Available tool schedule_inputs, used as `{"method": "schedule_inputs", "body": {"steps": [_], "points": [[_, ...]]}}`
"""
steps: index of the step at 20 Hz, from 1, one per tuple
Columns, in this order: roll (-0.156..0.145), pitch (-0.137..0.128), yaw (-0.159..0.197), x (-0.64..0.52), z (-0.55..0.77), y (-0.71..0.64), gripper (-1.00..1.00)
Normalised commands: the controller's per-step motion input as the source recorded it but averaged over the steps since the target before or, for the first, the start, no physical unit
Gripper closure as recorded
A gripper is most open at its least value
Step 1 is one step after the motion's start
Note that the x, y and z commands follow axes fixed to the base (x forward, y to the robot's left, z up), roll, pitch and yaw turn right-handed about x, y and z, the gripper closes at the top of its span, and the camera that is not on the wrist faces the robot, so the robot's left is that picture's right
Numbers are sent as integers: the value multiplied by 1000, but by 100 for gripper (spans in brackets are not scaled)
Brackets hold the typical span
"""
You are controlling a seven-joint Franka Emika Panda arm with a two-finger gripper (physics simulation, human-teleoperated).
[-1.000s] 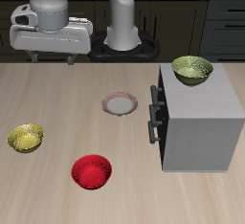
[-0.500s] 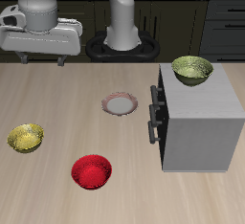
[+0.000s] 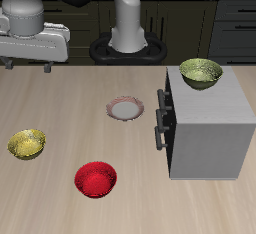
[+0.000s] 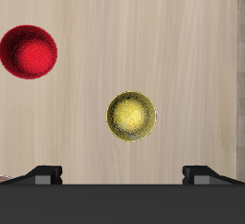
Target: Place the yellow bowl on the plate
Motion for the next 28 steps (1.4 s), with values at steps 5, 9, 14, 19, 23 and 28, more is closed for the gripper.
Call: {"method": "schedule_inputs", "body": {"steps": [5,9,14,19,23,28], "points": [[15,-16,15,79,5,-75,-100],[29,3,12,76,-203,113,-100],[12,21,-4,70,-250,41,-100],[12,34,5,103,-368,13,-100],[2,7,3,33,-294,54,-100],[26,21,5,26,-235,50,-100]]}}
